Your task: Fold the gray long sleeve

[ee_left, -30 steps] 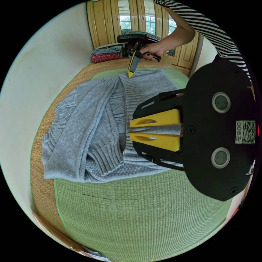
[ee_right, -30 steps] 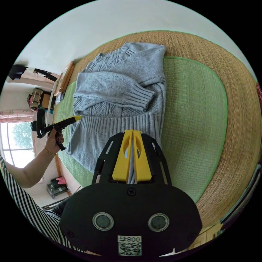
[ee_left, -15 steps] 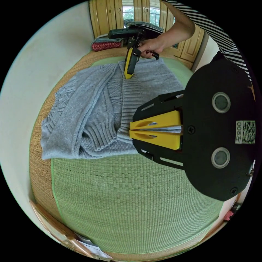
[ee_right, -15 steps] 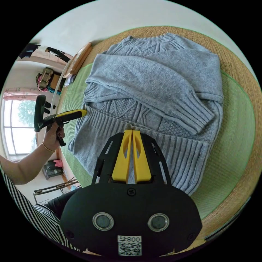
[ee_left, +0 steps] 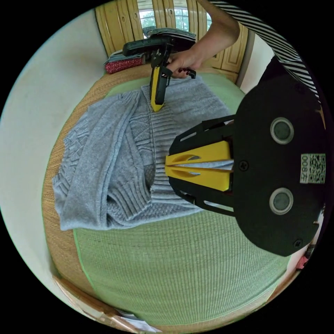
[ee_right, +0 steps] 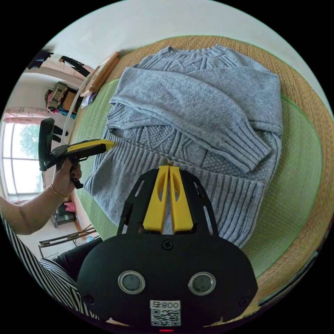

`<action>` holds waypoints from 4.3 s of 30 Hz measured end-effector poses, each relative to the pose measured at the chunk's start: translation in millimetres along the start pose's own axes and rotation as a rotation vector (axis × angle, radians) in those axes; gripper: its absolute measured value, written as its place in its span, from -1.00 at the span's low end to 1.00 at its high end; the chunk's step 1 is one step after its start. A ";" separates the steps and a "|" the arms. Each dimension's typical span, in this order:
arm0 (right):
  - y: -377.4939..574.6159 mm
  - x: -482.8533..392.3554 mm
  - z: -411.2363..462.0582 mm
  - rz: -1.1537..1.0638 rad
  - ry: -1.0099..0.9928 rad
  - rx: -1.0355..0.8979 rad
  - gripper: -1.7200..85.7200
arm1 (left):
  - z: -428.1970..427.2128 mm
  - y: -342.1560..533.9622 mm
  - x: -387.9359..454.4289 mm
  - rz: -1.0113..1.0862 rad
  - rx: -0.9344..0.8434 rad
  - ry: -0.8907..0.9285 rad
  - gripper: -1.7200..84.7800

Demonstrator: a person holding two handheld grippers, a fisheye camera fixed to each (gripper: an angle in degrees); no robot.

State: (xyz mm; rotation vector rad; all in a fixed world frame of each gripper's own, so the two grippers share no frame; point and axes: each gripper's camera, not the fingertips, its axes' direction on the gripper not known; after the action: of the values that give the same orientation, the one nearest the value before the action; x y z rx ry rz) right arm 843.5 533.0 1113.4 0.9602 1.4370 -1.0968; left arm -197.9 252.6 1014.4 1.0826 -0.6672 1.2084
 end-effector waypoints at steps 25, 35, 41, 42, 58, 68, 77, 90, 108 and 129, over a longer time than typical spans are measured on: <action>186.8 168.5 -72.5 0.430 -0.363 -0.063 -0.84 | 8.5 165.5 -148.4 -0.398 -0.208 0.376 -0.73; 224.6 196.1 -73.7 0.430 -0.411 -0.044 -0.83 | 26.5 184.3 -165.2 -0.404 -0.209 0.439 -0.76; 242.1 216.8 -68.1 0.467 -0.459 -0.040 -0.84 | 28.8 200.5 -179.2 -0.440 -0.165 0.491 -0.83; 244.2 220.1 -66.0 0.469 -0.468 -0.052 -0.85 | 29.5 203.5 -180.4 -0.441 -0.169 0.496 -0.85; 299.4 249.9 -82.3 0.498 -0.587 0.012 -0.86 | 22.0 250.8 -197.9 -0.468 -0.153 0.538 -0.90; 308.5 252.9 -82.7 0.487 -0.627 0.058 -0.79 | 15.7 262.9 -196.4 -0.453 -0.164 0.538 -0.90; 319.9 235.4 -94.6 0.415 -0.689 -0.016 -0.88 | -9.6 281.1 -193.1 -0.438 -0.154 0.572 -0.90; 358.7 182.1 -148.3 0.411 -0.730 -0.268 -0.91 | -92.2 328.2 -172.8 -0.505 -0.258 0.590 -0.91; 273.2 131.5 -228.3 0.397 -0.719 -0.170 -0.91 | -191.2 243.1 -154.0 -0.457 -0.108 0.618 -0.90; 40.1 108.4 -268.0 0.327 -0.604 -0.088 -0.91 | -230.7 -9.1 -143.3 -0.284 -0.069 0.540 -0.90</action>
State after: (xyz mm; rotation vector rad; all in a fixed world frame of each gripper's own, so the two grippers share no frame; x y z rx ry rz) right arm 798.0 802.6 1011.3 0.6864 0.7964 -0.9586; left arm -257.4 406.9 798.8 0.7157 -0.1308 1.1504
